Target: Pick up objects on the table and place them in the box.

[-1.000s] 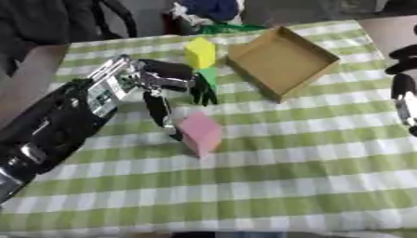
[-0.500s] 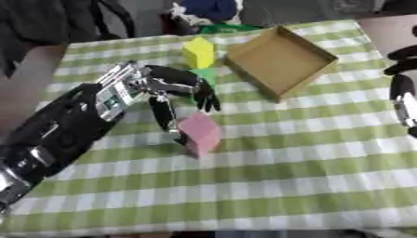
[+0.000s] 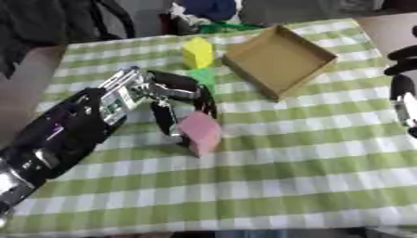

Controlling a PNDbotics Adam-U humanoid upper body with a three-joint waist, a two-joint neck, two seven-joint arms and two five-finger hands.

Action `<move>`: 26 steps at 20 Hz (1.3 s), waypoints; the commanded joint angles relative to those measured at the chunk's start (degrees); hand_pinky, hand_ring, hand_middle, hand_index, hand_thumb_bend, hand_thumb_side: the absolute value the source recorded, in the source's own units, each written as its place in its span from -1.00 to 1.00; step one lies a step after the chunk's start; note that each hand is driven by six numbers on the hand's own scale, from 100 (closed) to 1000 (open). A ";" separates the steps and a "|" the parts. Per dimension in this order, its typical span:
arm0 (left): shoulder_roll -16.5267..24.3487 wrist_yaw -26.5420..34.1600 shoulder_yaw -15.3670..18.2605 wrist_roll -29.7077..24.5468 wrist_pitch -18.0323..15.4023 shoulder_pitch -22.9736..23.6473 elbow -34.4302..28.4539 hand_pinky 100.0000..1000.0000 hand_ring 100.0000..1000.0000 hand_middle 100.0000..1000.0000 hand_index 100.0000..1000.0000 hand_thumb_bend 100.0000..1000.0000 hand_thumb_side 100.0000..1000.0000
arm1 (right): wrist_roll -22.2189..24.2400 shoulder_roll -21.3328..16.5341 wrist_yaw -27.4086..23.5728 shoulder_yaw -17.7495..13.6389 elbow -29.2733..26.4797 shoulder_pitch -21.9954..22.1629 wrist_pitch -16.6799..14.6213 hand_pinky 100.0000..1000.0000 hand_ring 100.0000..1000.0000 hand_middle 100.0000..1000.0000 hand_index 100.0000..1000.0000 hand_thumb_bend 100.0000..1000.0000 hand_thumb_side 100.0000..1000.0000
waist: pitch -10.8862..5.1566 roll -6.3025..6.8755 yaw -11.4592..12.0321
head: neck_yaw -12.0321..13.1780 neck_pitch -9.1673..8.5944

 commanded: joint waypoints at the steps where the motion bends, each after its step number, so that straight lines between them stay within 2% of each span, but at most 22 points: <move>1: 0.56 -0.41 1.43 -14.93 -14.61 -0.80 0.14 0.27 -0.03 -0.18 0.26 -0.26 -1.00 | 0.05 -0.95 -0.03 -0.24 -0.37 -0.65 -0.02 0.63 0.26 0.35 0.92 -1.00 -0.27 | -0.57 -0.25 -0.02 | -0.19 0.29; 6: 0.68 -0.18 4.24 -14.93 -12.89 -2.61 -1.11 0.31 -0.05 -0.22 0.22 -0.33 -1.00 | 0.05 -0.99 -0.08 -0.23 -0.35 -0.58 -0.05 0.63 0.26 0.35 0.92 -1.00 -0.27 | -0.78 -0.17 -0.16 | -0.31 0.29; 11: -1.22 -1.92 7.09 -14.93 -11.87 -5.85 -0.34 0.36 -0.04 -0.21 0.22 -0.34 -0.99 | 0.36 -1.02 -0.37 0.07 -0.54 -1.03 -0.16 0.63 0.26 0.35 0.92 -1.00 -0.29 | -1.00 -0.12 -1.03 | 0.00 0.29; 20: -6.38 -8.28 12.19 -14.93 -12.19 -10.77 5.52 0.42 -0.01 -0.20 0.22 -0.33 -0.98 | 0.90 -1.60 -1.58 0.53 -2.85 -2.73 -0.48 0.63 0.29 0.36 0.92 -1.00 -0.37 | -0.76 0.12 -5.05 | 2.27 0.07; 26: -8.80 -13.76 16.03 -14.88 -11.92 -13.77 8.79 0.46 0.04 -0.16 0.24 -0.30 -0.98 | 0.09 -1.54 -1.76 0.14 -3.35 -3.64 -0.74 0.65 0.42 0.34 0.91 -1.00 -0.40 | -0.24 0.27 -7.45 | 3.79 -0.85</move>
